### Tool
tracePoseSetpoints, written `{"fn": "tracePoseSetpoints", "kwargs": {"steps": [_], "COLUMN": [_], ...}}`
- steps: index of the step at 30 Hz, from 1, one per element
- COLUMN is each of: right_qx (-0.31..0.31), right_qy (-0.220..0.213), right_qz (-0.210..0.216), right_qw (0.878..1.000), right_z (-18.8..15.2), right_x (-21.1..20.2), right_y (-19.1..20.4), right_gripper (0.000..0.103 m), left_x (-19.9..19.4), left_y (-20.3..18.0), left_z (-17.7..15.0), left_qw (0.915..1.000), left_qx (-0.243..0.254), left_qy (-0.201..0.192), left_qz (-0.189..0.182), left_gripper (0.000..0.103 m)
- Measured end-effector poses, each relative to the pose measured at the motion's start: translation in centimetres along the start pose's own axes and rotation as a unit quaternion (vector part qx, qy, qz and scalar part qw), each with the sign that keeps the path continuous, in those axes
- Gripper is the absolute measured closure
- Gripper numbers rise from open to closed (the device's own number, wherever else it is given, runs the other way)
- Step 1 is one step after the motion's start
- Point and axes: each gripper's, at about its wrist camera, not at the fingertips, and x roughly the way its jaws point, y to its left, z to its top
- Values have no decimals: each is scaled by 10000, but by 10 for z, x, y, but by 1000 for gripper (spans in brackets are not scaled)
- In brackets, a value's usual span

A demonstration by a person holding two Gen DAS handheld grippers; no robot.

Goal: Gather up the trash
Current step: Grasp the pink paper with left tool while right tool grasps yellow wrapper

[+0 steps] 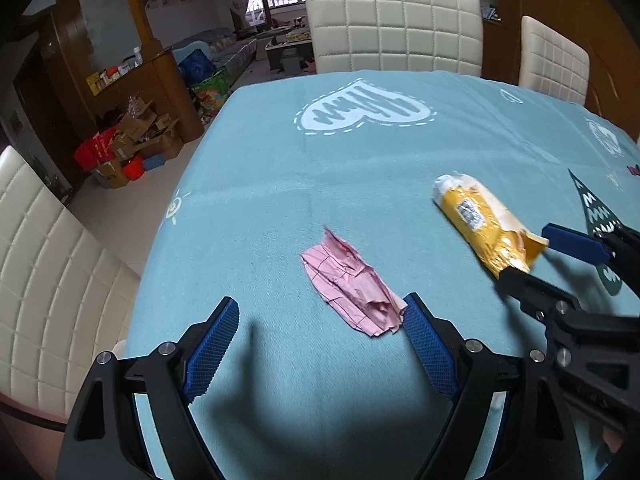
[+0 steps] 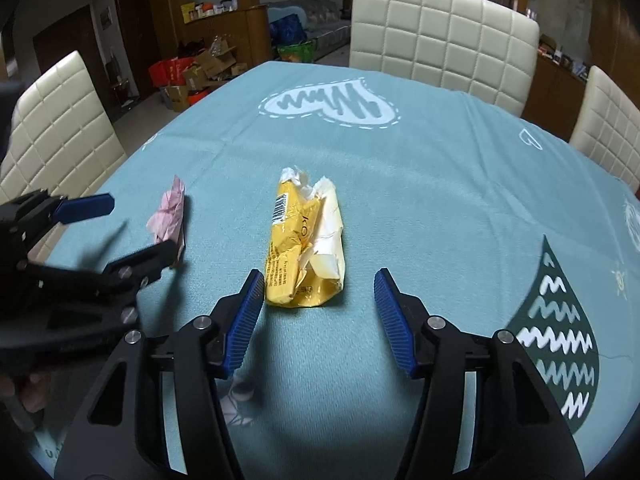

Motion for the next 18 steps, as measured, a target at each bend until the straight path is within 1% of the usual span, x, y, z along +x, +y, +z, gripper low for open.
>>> {"fn": "tracePoseSetpoints", "kwargs": {"steps": [1,2,4,6,8,9,10,11,12,13,15,16,18], "right_qx": [-27,-38,-65,-69,-58,-65,-74,-81,-78,-70,-66,-68,-92], "right_qy": [20,61,18,3,-12,-17,-17,-12,-4,2,0,-10,-41], "right_qz": [18,49,62,125,140,140,142,144,150,157,160,157,140], "right_qw": [10000,10000,10000,9999,9999,9999,9999,9999,9999,9999,9998,9999,9999], "right_z": [0,-1,-1,-1,-1,-1,-1,-1,-1,-1,-1,-1,-1], "right_x": [3,6,6,6,4,4,3,2,1,0,-3,-5,-10], "right_y": [1,2,3,5,5,5,6,7,8,8,9,10,13], "right_gripper": [47,52,57,66,68,69,69,69,69,69,69,69,69], "left_x": [2,5,7,9,9,8,7,7,6,5,5,3,0], "left_y": [2,3,4,4,4,3,3,3,3,3,1,0,2], "left_z": [1,1,1,1,2,2,1,2,2,3,2,2,1], "left_qw": [10000,10000,9999,10000,9999,9999,9997,9996,9995,9994,9994,9994,9991], "left_qx": [-44,-87,-95,-78,-63,-59,-57,-65,-72,-60,9,79,45], "left_qy": [11,8,-10,-56,-118,-147,-169,-163,-154,-130,-108,-123,-119], "left_qz": [-18,-1,46,25,-7,-40,-147,-228,-275,-315,-326,-300,-400], "left_gripper": [22,22,22,22,23,33,46,53,70,81,88,90,91]}}
